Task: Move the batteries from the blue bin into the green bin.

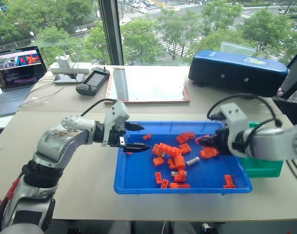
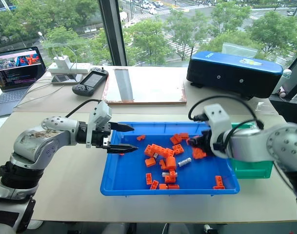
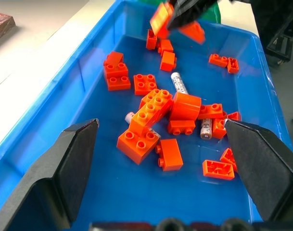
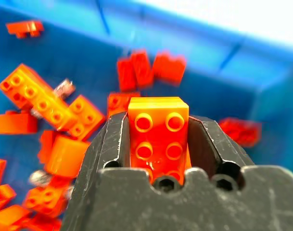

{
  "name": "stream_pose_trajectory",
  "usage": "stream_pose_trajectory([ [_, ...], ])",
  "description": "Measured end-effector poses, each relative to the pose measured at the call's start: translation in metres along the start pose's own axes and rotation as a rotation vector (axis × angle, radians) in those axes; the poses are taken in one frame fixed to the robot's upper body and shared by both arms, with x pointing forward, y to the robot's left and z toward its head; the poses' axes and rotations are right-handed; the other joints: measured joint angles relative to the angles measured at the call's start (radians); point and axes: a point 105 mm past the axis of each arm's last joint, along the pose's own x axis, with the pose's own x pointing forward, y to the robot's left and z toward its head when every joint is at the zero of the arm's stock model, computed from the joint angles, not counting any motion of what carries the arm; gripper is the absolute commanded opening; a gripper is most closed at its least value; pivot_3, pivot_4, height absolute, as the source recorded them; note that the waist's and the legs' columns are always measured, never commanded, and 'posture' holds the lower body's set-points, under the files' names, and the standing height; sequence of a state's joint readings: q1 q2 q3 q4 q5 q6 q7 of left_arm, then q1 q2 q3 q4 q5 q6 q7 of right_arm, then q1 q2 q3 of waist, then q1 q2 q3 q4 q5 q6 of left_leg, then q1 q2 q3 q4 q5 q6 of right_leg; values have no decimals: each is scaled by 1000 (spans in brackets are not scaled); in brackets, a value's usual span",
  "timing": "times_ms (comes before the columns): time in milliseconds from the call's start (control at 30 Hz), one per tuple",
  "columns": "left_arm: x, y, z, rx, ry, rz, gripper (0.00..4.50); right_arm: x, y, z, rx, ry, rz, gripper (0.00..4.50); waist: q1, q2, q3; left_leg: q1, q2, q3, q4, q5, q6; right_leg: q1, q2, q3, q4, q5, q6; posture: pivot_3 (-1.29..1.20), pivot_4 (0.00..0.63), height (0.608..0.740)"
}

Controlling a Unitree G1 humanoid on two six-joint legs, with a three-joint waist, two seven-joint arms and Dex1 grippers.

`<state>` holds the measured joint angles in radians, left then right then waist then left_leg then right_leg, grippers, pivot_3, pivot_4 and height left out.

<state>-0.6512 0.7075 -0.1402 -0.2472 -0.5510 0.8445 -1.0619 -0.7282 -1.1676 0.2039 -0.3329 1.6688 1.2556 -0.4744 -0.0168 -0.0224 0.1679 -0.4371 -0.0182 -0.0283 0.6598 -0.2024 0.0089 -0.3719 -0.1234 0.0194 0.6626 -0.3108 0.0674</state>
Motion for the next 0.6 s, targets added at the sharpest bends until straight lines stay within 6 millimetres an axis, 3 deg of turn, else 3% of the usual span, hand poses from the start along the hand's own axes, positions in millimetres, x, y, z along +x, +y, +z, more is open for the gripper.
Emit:
stream_pose_trajectory([
  [33, 0, 0, 0, 0, 0, 1, 4500, 5, -2, -6, -23, 27, -7, 2470, 1, 0, 0, 0, 0, 0, 0, 0, 0, 0, 0, 0, 0, 0, 0, 0, 150, 732],
  [67, 0, 0, 0, 0, 0, 2, 4500, 10, -4, -10, -25, 46, -6, 2597, 2, 0, 0, -1, 0, 0, 0, 0, 0, 0, -1, 0, 0, 0, 0, 0, 150, 732],
  [100, 0, 0, 0, 0, 0, 3, 4500, 15, -5, -12, -26, 53, -6, 3010, 2, 0, 0, -2, 0, 0, 1, 0, 0, -1, -1, 0, 0, 0, 0, 0, 150, 732],
  [233, 0, 1, 0, 2, 0, 5, 4500, 28, -6, -8, -46, 22, 11, 4391, 2, 0, 0, -3, 0, 0, 0, 0, 0, -3, -1, 0, 2, 0, 0, 0, 150, 732],
  [467, 0, 1, 0, 3, 1, 13, 4500, 29, -8, 15, -155, -104, -4, 4453, 1, 0, 0, -3, -1, 0, 0, 0, 0, -5, -1, 0, 2, 0, 0, 0, 150, 732],
  [600, 1, 1, 1, 12, -5, 13, 4500, 16, 12, 23, -317, -220, 110, 4453, 2, 0, 0, -4, -1, 0, 1, 0, 0, -6, -1, 0, 2, 0, 0, 0, 150, 732],
])
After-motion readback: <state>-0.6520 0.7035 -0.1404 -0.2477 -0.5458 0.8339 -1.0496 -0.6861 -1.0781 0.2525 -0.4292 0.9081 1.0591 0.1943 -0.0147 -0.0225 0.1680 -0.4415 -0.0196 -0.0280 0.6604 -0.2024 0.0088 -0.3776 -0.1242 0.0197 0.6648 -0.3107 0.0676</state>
